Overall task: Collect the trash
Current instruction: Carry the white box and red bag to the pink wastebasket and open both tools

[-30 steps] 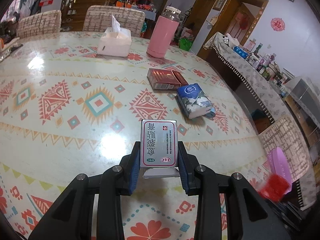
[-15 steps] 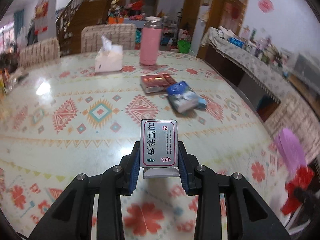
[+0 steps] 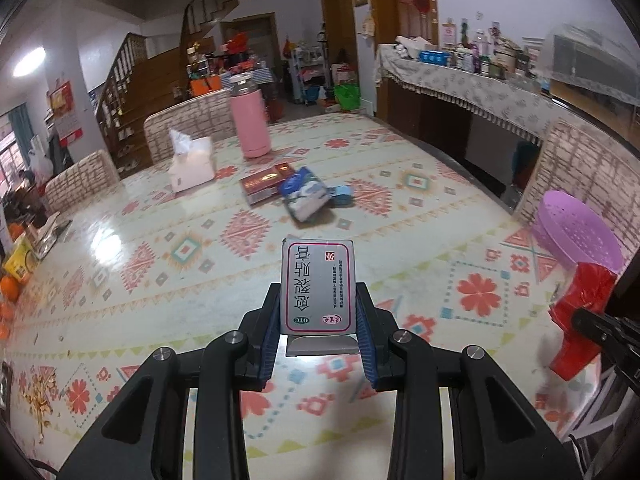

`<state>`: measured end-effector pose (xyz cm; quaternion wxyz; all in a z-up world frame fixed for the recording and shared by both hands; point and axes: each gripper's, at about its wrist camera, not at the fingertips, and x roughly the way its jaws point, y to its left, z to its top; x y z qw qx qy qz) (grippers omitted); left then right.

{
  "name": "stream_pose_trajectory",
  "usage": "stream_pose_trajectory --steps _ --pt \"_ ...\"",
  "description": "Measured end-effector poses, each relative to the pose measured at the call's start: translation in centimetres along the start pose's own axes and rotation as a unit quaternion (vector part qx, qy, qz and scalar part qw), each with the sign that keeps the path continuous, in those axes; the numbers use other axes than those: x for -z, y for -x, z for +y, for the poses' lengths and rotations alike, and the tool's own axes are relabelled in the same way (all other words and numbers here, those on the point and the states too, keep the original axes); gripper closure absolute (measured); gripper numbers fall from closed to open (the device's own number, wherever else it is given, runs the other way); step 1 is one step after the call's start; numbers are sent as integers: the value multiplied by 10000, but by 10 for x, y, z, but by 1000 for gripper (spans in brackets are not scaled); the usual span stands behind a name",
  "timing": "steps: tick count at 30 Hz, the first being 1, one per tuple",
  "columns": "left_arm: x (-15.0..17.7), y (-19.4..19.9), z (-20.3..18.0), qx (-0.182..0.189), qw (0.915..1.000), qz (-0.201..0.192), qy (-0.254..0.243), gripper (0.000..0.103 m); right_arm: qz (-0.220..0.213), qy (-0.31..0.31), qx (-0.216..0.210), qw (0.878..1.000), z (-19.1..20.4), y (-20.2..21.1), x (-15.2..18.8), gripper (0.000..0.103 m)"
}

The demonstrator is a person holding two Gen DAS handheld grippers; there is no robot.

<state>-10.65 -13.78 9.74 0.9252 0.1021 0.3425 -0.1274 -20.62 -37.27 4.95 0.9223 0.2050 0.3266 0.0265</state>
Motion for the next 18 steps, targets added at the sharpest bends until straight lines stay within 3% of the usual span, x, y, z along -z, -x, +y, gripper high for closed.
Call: stream_pose_trajectory --steps 14,18 --pt "-14 -19 -62 127 9986 161 -480 70 -205 -422 -4 9989 -51 13 -14 89" --pt "-23 -26 -80 333 9978 246 -510 70 -288 -430 27 9987 -63 18 -22 89"
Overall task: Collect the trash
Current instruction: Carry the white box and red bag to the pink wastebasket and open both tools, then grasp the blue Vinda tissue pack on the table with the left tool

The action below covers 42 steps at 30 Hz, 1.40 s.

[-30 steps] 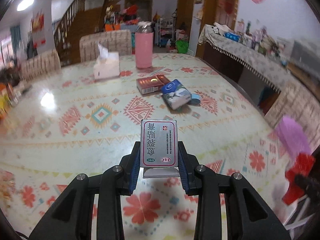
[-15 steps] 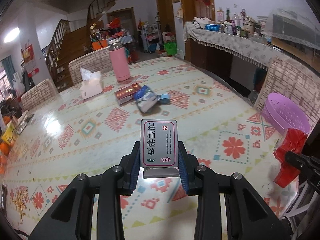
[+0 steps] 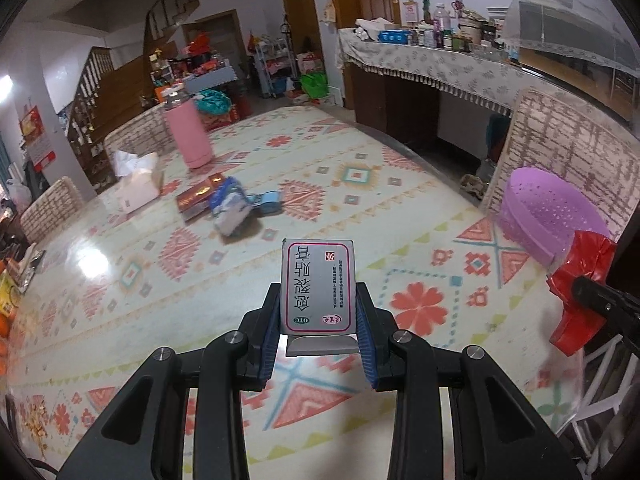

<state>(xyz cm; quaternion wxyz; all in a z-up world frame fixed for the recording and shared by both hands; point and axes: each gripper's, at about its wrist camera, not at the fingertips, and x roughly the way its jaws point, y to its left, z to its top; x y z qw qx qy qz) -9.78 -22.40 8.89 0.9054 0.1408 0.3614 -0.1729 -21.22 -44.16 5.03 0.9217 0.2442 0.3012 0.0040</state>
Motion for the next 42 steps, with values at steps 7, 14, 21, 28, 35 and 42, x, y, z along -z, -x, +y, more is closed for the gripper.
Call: stream_pose_trajectory --steps 7,14,21,28,35,42 --pt "-32 -4 -50 592 9976 30 -362 70 -271 -34 228 9994 -31 16 -23 89" --pt "-77 -22 -115 1569 9857 274 -550 70 -561 -178 634 9962 -77 34 -53 89" --pt "-125 -50 -182 2571 9635 486 -561 68 -615 -382 980 9925 -121 34 -83 88" --pt "-125 -54 -188 2791 9581 524 -385 25 -724 -646 1043 9898 -147 32 -91 52" --pt "-100 -50 -153 2510 9659 606 -194 24 -586 -710 830 9923 -139 25 -82 49" --pt "-69 -47 -105 2390 9676 803 107 24 -699 -500 704 9938 -104 27 -74 14"
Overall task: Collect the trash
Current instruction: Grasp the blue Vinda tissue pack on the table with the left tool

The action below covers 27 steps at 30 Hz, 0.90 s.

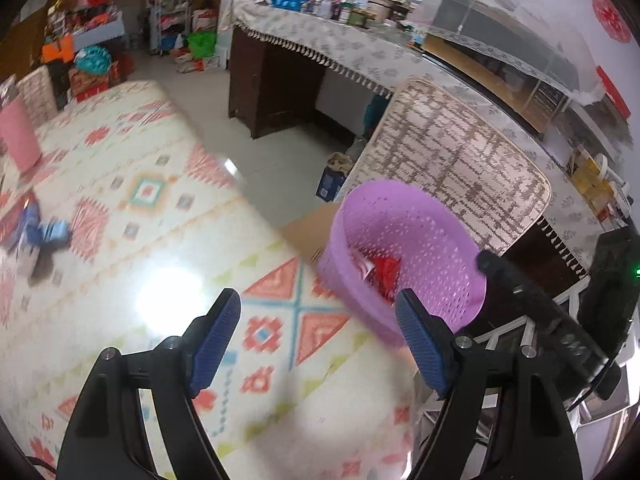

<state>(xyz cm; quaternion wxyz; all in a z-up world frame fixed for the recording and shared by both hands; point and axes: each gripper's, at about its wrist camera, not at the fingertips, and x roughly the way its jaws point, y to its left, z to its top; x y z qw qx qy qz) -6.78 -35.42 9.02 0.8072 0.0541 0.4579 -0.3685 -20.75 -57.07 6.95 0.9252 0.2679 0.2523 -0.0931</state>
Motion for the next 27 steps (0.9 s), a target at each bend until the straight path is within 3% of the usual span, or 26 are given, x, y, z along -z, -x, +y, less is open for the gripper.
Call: stream_pose_trajectory --steps 2,5,8,12,15,22,27 --pt "9 6 11 -32 10000 11 45 24 -257 112 123 9995 16 8 4 2" --pt "24 19 35 -133 9997 -60 203 24 -380 304 -91 9988 39 11 10 0" --pt "41 32 66 -264 9985 29 471 24 -15 396 -396 9984 65 -2 20 0" --pt "58 53 98 -1070 9929 -253 463 24 439 474 -801 9947 103 -31 43 0" --pt "65 68 133 -1408 9872 -356 663 24 839 450 -1108 9893 131 -62 60 0" --pt "66 74 223 -1558 9779 21 1395 24 1518 222 -1591 9753 166 -124 93 4" --pt "47 65 263 -1523 9699 75 1897 24 1536 70 -1757 9724 165 -128 94 5"
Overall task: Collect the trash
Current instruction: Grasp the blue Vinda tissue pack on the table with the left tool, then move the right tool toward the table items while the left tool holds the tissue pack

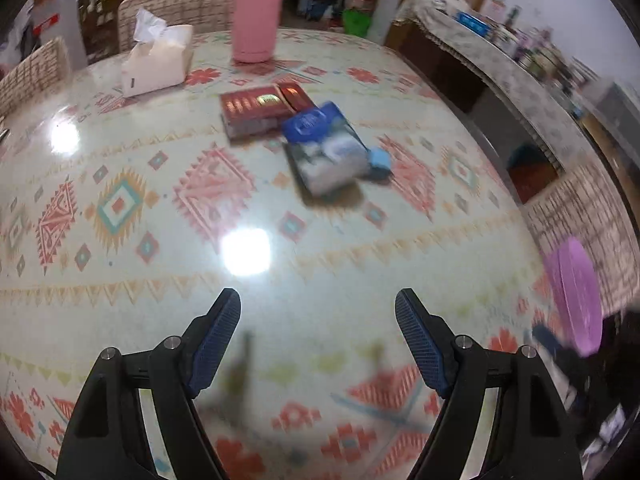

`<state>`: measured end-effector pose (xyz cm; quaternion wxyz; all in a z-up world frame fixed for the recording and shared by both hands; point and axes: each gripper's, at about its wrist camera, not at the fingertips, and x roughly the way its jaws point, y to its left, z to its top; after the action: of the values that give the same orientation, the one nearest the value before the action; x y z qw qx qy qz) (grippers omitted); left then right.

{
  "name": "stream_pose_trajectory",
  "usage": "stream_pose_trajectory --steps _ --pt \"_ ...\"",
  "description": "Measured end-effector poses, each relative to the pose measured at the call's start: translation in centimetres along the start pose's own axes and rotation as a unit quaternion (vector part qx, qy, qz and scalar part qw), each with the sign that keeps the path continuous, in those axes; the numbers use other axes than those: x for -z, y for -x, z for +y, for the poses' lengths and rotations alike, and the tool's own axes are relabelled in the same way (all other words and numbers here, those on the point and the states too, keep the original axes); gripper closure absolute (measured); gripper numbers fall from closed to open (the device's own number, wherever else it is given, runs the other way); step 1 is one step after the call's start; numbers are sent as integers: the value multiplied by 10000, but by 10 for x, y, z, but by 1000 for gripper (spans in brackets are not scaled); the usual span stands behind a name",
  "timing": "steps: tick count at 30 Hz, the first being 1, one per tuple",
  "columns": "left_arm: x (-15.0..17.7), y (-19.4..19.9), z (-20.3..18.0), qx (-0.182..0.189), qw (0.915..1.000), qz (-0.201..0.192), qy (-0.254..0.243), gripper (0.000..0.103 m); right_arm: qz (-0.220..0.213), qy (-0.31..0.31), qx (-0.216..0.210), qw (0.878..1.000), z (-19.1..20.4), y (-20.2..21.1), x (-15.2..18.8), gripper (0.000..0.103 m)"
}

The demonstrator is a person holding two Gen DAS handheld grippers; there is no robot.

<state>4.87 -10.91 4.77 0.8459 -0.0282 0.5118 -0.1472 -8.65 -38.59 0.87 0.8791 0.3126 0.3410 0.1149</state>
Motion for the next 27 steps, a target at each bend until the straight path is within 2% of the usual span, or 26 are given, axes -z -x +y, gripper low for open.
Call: stream_pose_trajectory --steps 3,9,13,16,17,18,20,27 --pt "-29 -12 0 -6 9999 -52 106 24 -43 -97 -70 9999 -4 1 0 5" --pt "-84 -54 -4 -32 9993 107 354 24 -21 -80 -124 9999 -4 1 -3 5" --pt "-98 -77 -4 70 9981 243 565 24 -67 -34 -178 9998 -4 2 -4 5" --pt "-97 -84 -3 193 9968 296 721 24 -58 -36 -196 9998 -4 3 -4 5" --pt "-96 -85 -2 266 9960 294 797 36 -60 -27 -199 9998 -4 3 -4 5" --pt "-92 -83 0 313 9951 305 884 52 -77 -18 -186 9998 -4 4 -4 5" --pt "-85 -77 0 348 9947 337 906 53 -99 16 -160 9998 -3 5 -4 5" --pt "-37 -12 2 258 9986 -115 446 53 -108 56 -48 9999 -1 5 -2 5"
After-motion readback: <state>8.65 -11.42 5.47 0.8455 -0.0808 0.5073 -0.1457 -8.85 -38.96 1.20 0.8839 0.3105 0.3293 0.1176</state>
